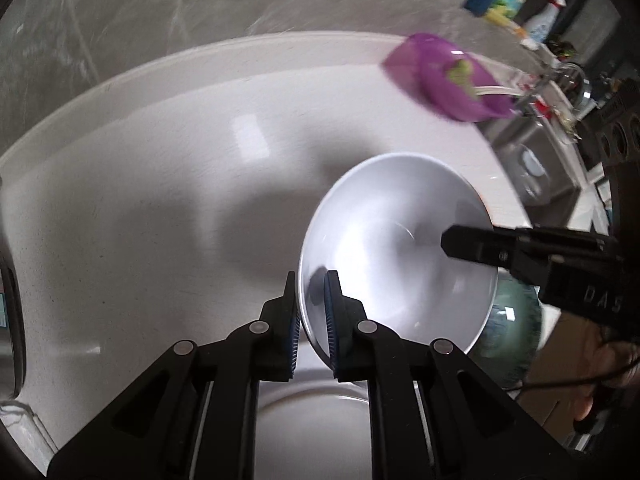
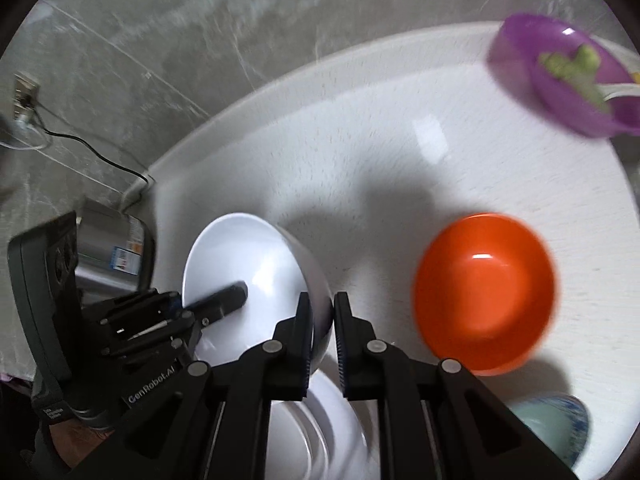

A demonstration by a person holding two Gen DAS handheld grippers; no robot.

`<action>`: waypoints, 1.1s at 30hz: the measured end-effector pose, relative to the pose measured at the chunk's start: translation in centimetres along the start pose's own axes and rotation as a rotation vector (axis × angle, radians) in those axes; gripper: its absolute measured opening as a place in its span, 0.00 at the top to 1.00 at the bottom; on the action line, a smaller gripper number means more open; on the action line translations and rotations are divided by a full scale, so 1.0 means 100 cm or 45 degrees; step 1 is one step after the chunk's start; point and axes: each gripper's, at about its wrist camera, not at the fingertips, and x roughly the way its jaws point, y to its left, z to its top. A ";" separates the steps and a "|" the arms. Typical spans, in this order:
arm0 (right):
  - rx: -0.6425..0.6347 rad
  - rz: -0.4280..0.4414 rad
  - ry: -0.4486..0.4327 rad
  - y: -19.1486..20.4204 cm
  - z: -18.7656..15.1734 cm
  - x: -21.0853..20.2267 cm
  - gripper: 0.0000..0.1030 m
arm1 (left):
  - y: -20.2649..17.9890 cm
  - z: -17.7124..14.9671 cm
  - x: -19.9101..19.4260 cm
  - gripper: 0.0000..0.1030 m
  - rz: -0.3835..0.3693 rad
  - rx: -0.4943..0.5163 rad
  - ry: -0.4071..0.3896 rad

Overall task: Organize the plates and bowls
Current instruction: 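Carry the white bowl with both grippers into the blue-patterned bowl and release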

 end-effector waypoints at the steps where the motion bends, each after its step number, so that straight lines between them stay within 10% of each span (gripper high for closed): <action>1: -0.012 -0.002 -0.018 -0.002 -0.004 -0.015 0.88 | -0.014 -0.002 -0.006 0.90 -0.005 0.014 -0.009; 19: -0.027 -0.064 0.049 -0.133 -0.098 -0.116 0.87 | -0.232 -0.077 0.030 0.90 -0.023 0.021 0.053; 33: -0.101 -0.020 0.199 -0.160 -0.110 -0.082 0.88 | -0.239 -0.097 0.077 0.90 0.102 -0.084 0.104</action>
